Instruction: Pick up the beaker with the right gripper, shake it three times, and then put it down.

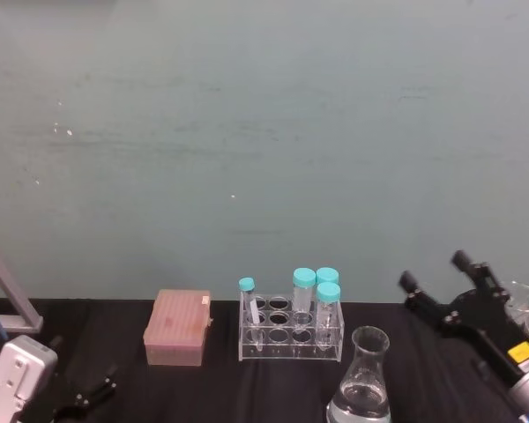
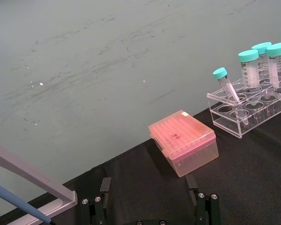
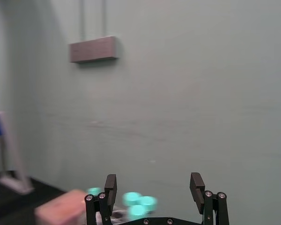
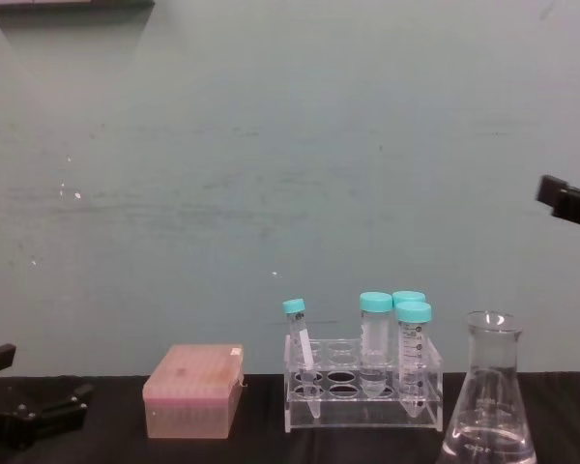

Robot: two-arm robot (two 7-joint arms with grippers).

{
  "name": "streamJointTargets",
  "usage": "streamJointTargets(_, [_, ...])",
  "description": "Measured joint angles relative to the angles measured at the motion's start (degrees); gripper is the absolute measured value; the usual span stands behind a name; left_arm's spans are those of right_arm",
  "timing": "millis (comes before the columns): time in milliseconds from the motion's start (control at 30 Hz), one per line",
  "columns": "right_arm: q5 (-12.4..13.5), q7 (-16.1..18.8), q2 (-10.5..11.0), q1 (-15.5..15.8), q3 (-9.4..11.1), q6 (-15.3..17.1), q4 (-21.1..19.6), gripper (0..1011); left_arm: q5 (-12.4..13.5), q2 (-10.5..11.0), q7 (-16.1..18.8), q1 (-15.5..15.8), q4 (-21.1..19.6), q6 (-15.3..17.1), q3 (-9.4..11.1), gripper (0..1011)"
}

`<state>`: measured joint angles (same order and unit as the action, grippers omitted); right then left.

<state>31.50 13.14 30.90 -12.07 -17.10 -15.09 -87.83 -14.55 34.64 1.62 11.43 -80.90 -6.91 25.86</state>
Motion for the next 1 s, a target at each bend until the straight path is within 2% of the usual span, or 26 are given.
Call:
streamJointTargets(200, [2.7,3.9,0.2,0.8,-0.9,4.9,-2.7,1000,0.0,0.0,0.0,0.0,0.0,0.0,0.0,1000])
streamJointTargets(267, [3.2,4.4,0.2,0.9,-1.2,6.5,-3.1,1000,0.0,0.0,0.0,0.0,0.0,0.0,0.0,1000])
streamJointTargets(333, [4.1,4.8,-0.2,1.1,-1.4,9.5,-3.6,1000,0.0,0.0,0.0,0.0,0.0,0.0,0.0,1000])
streamJointTargets(400, [4.2,4.8,-0.3,1.2,-1.5,10.1,-3.6,1000,0.0,0.0,0.0,0.0,0.0,0.0,0.0,1000])
streamJointTargets(433, [4.3,4.5,-0.6,1.2,-1.5,11.5,-3.7,1000,0.0,0.0,0.0,0.0,0.0,0.0,0.0,1000])
streamJointTargets(733, [3.0,1.8,-1.8,1.9,-1.5,16.6,-3.9,1000,0.0,0.0,0.0,0.0,0.0,0.0,0.0,1000])
streamJointTargets(1000, [0.8,1.0,-2.1,2.3,-1.2,18.4,-4.0,1000,0.0,0.0,0.0,0.0,0.0,0.0,0.0,1000])
